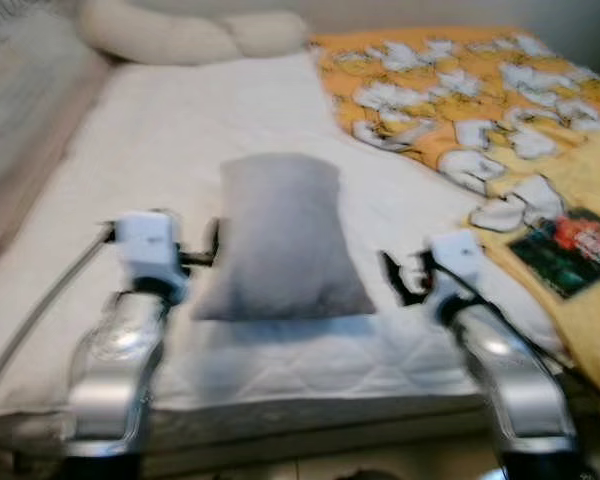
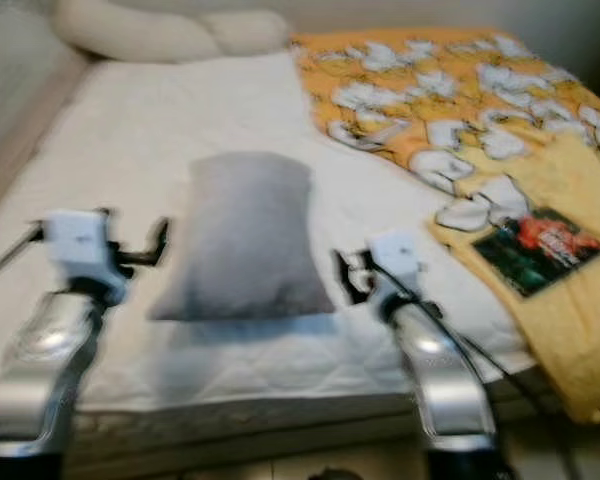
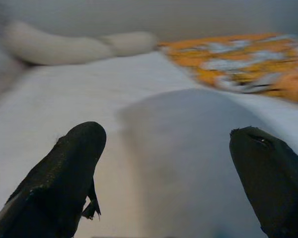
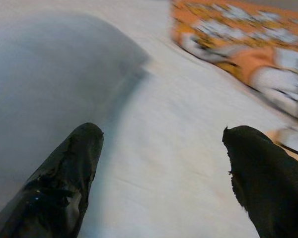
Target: Clean up the room
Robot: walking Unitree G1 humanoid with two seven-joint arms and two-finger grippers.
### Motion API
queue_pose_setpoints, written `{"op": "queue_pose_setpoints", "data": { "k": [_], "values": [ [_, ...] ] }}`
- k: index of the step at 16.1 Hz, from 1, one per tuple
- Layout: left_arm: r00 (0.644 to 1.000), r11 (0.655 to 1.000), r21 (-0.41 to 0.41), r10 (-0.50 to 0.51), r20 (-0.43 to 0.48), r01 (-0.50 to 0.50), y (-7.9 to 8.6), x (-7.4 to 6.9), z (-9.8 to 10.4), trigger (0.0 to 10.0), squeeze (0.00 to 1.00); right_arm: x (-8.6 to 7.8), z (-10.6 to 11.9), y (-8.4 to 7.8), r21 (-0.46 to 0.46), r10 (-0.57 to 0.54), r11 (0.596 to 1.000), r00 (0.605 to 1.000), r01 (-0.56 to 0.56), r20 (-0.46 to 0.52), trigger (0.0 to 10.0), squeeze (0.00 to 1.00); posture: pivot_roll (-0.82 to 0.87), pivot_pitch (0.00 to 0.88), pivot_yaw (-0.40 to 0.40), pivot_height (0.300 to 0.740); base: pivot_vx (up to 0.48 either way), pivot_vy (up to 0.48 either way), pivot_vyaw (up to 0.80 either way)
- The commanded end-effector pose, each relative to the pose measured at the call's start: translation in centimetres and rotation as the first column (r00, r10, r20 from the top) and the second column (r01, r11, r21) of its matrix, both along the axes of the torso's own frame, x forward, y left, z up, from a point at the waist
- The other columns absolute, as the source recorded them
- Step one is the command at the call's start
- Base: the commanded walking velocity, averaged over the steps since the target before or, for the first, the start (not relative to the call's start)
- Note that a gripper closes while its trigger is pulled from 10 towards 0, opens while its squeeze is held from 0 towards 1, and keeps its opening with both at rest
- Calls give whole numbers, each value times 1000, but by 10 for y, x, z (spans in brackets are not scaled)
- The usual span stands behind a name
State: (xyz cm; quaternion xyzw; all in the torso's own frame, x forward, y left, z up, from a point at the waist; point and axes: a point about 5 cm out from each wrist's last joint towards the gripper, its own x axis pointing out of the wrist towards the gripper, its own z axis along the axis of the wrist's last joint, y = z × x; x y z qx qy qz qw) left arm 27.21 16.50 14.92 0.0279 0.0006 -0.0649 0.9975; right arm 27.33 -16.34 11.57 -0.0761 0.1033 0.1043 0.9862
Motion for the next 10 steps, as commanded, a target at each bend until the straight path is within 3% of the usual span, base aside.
{"op": "queue_pose_setpoints", "data": {
  "k": [1, 6, 9, 10],
  "values": [
    [1000, 999, 16, 28, 2, -28, 10, -2, 2, 10000, 0, 1, 3, 10, 13, 29, 1000, 1000, -29, 11, 10000, 0, -36, 60, 21, 740, 311, 0, 0],
    [1000, 999, 19, 27, 0, -27, 9, -3, 3, 10000, 0, -1, 3, 14, -14, 81, 997, 997, -81, 16, 10000, 0, -37, 63, 19, 740, 306, 0, 0],
    [999, 998, 13, 53, -7, -53, 12, -6, 1, 10000, 0, -4, 2, 20, -48, 155, 987, 988, -155, 4, 10000, 0, -35, 66, 14, 740, 0, 0, 800],
    [998, 998, 13, 57, -8, -57, 13, -7, 1, 10000, 0, -4, 0, 18, 14, 110, 994, 994, -110, -19, 10000, 0, -31, 65, 9, 740, 0, 0, 0]
  ]
}}
